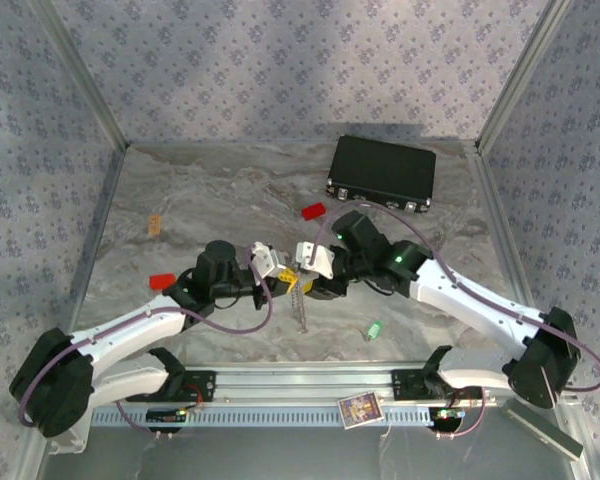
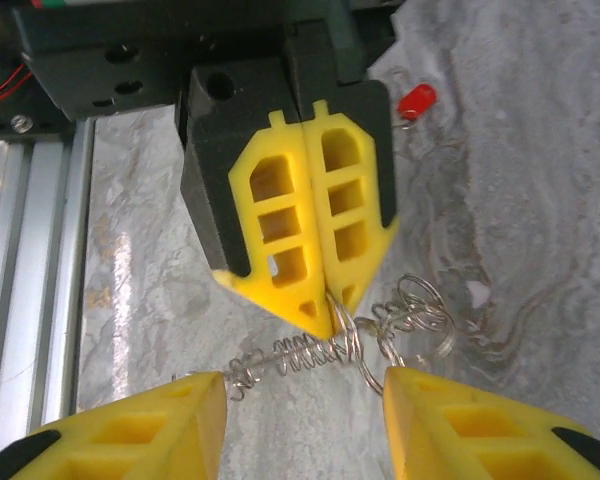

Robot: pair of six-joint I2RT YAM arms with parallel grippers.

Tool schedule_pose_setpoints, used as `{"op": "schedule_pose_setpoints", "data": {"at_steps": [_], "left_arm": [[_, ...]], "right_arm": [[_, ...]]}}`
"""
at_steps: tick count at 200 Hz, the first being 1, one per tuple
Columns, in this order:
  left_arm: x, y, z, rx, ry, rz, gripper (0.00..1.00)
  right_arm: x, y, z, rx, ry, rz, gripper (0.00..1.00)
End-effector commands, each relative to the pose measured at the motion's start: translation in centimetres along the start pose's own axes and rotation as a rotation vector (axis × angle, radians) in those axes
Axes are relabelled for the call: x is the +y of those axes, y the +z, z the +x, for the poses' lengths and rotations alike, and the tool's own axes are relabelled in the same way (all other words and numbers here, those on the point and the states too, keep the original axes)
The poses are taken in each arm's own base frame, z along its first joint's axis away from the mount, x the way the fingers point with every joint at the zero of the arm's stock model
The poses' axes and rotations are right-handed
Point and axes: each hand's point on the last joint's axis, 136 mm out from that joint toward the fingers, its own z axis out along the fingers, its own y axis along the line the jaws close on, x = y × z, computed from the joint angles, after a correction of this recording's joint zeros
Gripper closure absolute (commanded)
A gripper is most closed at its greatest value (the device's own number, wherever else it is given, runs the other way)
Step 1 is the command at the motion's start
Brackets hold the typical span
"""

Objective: Put the keys on the keyring

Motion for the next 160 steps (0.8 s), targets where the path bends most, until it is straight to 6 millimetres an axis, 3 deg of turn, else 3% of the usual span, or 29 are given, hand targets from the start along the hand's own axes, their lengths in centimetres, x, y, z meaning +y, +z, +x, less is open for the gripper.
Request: {"op": "schedule_pose_setpoints", "data": {"at_steps": [1,35,87,119,160], "left_arm": [[3.0,-0.8,-2.2,-0.024,-0.160,-0.197,1.00],[4.7,-1.9,-2.0,0.023,-0.392,-0.330,1.00],[5.4,-3.0,-2.7,0.110,-0.707,-0.444,1.00],[5.1,-3.4,-3.6,0.154,-0.867,-0.474,1.00],[4.0,-3.3,-4.9,0.174,-1.039,-0.446,1.00]], "right_arm": [[-0.7,-2.0,-1.1,-0.096,0.020,0.078,0.54],[0.9,-2.8,-1.2,-0.171,-0.013,0.088,0.62],[3.7,1.0,-3.0,-0.311,-0.002,0.010,0.74],[2.2,2.4,-2.8,-0.335,-0.002,0.112,0.77],[-0.2,2.3,-3.0,-0.399,-0.010,0.241,0.75]]}}
